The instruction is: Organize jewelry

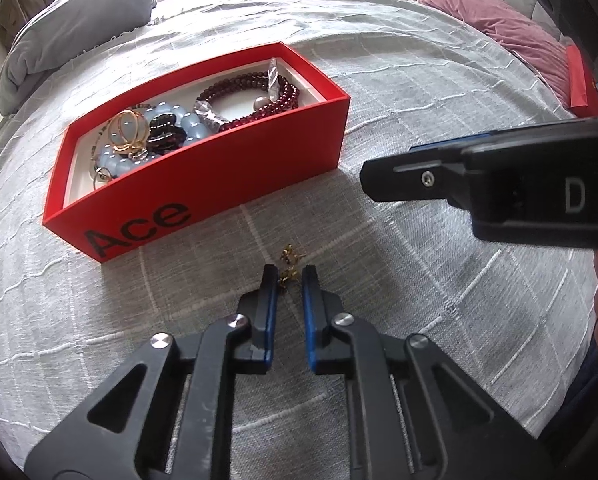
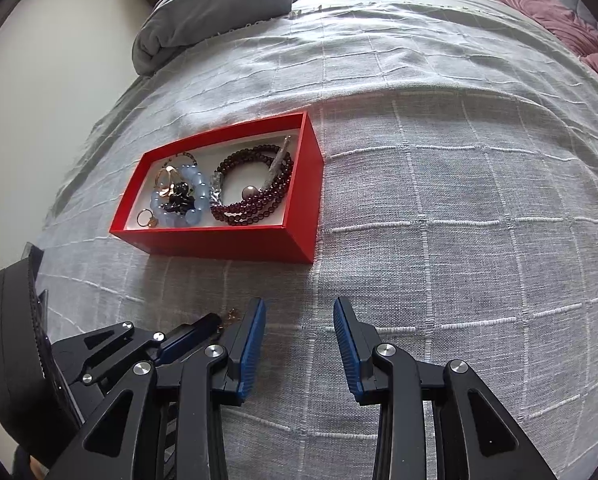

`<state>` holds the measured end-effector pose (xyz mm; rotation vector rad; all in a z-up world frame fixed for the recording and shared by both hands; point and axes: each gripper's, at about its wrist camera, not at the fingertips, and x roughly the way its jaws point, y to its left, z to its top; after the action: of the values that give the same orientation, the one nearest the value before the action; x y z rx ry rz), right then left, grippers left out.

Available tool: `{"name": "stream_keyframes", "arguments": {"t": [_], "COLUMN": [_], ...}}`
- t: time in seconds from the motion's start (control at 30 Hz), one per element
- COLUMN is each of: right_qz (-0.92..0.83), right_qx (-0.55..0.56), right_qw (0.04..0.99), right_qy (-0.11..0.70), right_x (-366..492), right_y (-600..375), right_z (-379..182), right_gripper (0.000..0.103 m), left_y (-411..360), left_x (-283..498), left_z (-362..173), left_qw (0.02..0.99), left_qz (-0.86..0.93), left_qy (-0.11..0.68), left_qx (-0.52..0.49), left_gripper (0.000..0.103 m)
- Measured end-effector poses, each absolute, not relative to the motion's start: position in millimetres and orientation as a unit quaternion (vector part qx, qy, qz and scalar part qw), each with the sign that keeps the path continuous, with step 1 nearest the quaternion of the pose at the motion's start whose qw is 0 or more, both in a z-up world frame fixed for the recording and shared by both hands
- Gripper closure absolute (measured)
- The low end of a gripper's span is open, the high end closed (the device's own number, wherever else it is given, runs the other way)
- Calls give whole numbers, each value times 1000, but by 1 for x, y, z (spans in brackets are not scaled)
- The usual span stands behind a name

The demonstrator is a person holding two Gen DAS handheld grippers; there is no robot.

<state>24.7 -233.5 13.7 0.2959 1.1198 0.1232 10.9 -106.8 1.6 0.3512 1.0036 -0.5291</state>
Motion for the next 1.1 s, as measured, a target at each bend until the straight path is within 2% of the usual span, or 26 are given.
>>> {"name": "stream_keyframes", "arguments": {"t": [0.37, 0.6, 1.1], "right_qz": [61, 81, 149], "right_qx": [138, 126, -29], "right_qw": [835, 837, 848], "right_qy": [529, 526, 507], "right_x": [25, 25, 27], "right_y": [-232, -224, -162], "right_z": [13, 12, -11], "right_gripper": [67, 67, 64], "left_y": [-101, -75, -38], "left_x": [10, 14, 30], "left_z": [5, 17, 32], "left_qw": [829, 831, 846], "left_qz": [-247, -244, -211], "left_qy": [477, 487, 487], "left_qx": [156, 112, 48], "left_gripper": [91, 91, 90]}}
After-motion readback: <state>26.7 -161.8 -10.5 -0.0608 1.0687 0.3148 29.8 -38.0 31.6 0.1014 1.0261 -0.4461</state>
